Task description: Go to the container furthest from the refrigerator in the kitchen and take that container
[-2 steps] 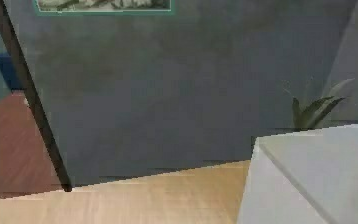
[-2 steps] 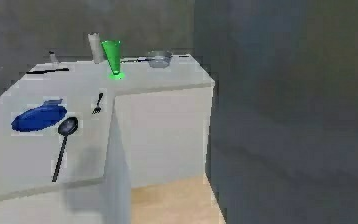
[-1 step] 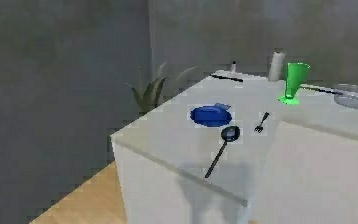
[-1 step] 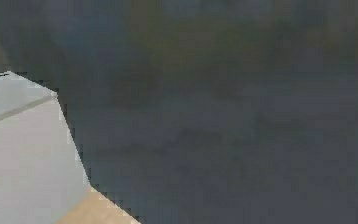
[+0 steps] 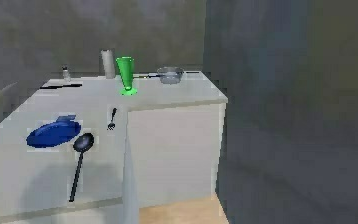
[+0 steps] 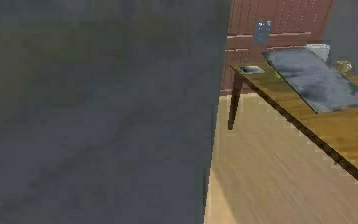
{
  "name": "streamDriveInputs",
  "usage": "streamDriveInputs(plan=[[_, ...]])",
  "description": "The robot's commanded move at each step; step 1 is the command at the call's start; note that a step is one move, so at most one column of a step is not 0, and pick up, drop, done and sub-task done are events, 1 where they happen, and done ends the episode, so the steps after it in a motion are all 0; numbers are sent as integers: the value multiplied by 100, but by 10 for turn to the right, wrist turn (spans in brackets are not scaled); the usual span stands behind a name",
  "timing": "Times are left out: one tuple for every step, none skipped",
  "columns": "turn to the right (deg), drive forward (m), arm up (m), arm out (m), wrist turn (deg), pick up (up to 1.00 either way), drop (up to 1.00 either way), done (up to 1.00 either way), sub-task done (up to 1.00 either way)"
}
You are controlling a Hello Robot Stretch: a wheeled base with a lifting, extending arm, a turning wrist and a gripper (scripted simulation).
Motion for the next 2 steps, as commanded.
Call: streamDriveInputs(plan=[[60,0,0,0,0,0,0,0,0],[0,40,0,0,0,0,0,0,0]])
